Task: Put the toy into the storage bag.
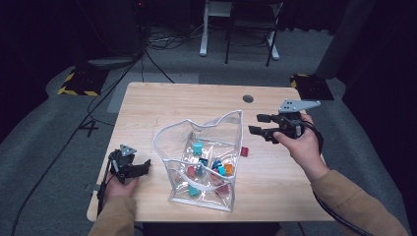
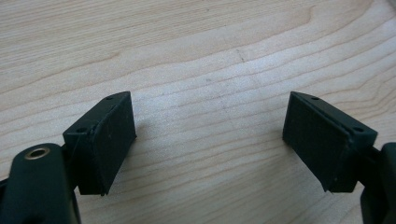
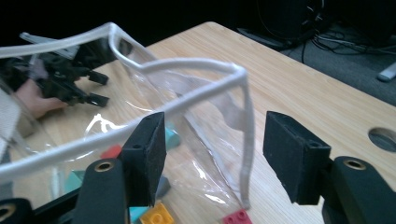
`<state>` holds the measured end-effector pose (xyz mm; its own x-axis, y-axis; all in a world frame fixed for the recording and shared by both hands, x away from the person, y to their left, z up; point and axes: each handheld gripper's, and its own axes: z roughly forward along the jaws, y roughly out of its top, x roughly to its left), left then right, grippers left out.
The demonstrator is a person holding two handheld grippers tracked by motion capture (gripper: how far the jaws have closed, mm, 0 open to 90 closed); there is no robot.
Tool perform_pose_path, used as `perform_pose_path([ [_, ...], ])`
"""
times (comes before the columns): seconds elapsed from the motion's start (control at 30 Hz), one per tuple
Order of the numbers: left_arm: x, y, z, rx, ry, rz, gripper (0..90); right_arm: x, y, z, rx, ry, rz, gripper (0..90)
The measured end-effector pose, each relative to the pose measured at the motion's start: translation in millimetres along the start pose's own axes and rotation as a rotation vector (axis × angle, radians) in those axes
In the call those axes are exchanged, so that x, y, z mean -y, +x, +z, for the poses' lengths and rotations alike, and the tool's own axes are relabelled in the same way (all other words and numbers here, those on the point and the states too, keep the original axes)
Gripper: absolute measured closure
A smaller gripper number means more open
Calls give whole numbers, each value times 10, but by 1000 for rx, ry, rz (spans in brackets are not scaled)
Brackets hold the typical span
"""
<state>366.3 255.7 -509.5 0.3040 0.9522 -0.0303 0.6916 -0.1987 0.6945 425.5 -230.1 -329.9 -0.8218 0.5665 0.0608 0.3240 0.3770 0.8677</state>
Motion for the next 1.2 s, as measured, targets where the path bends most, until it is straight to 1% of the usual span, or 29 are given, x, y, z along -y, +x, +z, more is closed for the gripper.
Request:
perform_pose_path([
  [0.13,-1,0,-1,-1,2,-1,174,95,-119,48,21,18,14,379],
  [0.27,-2,1,1,-1,1,-1,173,194,-242,131,37,37,12,363],
  [0.43,-1,0,1,-1,1,-1,173,326,-332,225,49,55,19,355],
  [0.5,-1,0,0,-1,1,-1,173,390,-362,271,47,63,25,354],
  [0.7,-1,0,1,0,1,-2,173,592,-423,396,46,91,35,353],
  [0.93,-1,0,0,-1,2,-1,173,830,-456,557,36,122,59,350],
  [1.1,-1,0,1,0,1,-2,173,1004,-465,677,30,146,60,354],
  [1.2,-1,0,1,-1,1,-2,173,1088,-474,743,28,159,49,387],
])
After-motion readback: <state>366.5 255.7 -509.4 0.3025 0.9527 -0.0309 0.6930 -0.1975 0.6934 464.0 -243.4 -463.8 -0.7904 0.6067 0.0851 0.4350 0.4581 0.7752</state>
